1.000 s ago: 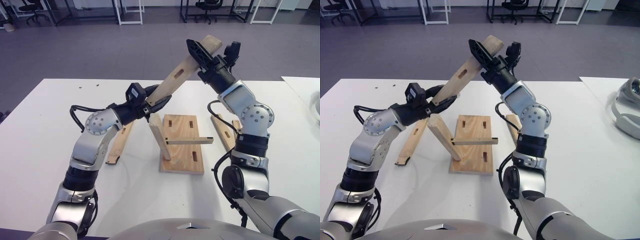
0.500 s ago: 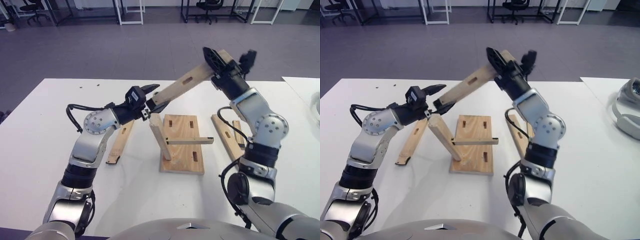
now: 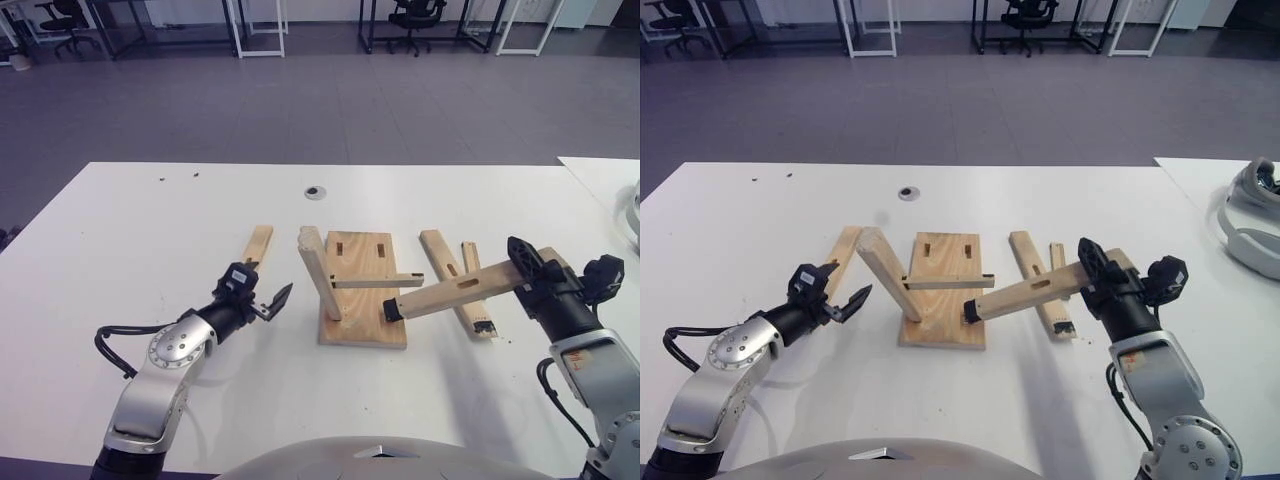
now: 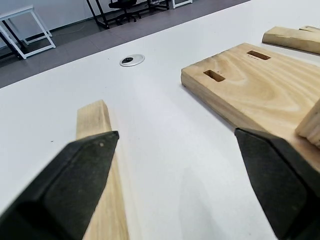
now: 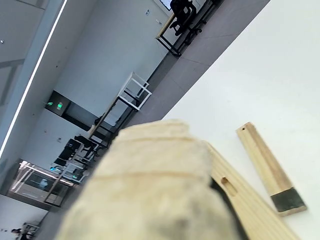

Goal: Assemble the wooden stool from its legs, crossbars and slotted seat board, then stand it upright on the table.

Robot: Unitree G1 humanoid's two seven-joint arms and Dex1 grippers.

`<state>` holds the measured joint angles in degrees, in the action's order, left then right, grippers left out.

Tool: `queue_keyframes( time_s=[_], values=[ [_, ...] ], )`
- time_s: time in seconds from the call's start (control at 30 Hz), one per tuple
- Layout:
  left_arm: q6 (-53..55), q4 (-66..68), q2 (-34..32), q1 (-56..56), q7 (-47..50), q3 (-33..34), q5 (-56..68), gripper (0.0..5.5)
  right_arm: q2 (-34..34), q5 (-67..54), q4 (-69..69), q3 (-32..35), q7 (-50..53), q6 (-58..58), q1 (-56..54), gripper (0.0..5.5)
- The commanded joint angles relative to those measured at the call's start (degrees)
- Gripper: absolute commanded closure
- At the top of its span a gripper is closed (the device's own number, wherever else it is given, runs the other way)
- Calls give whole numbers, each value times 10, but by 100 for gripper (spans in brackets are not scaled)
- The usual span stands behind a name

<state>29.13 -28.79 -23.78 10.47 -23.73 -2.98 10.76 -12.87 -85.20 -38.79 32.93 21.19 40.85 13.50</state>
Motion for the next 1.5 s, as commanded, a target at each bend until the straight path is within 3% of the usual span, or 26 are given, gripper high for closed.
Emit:
queue_keyframes(
  time_s=[0.03,0.13,0.43,0.57,0.7,0.93,1.1,1.3,1.5],
  values=[
    [28,-26,14,-16,17,-14,-1,123,-32,61,4,-41,-27,-3,23,451],
    [56,-52,26,-32,26,-17,12,123,-65,140,-22,-82,-31,-5,24,450],
    [103,-79,52,-43,42,-52,21,123,-49,246,-14,-145,-3,-67,-32,449],
    [109,-68,69,-72,46,-82,22,123,-128,376,-32,-262,-29,-15,-66,448],
    [116,-48,96,-108,51,-110,23,123,-146,456,-18,-336,-34,16,-95,446],
    [127,-47,123,-124,73,-150,15,123,-138,441,24,-364,-53,88,-77,439],
    [199,-79,187,-122,171,-175,-16,123,-135,388,13,-385,-108,81,-81,439],
    [236,-84,235,-100,249,-201,-55,123,-118,372,21,-352,-100,111,-82,298],
    [227,-73,259,-112,279,-212,-84,123,-147,388,-16,-390,-161,117,-108,184]
  ],
)
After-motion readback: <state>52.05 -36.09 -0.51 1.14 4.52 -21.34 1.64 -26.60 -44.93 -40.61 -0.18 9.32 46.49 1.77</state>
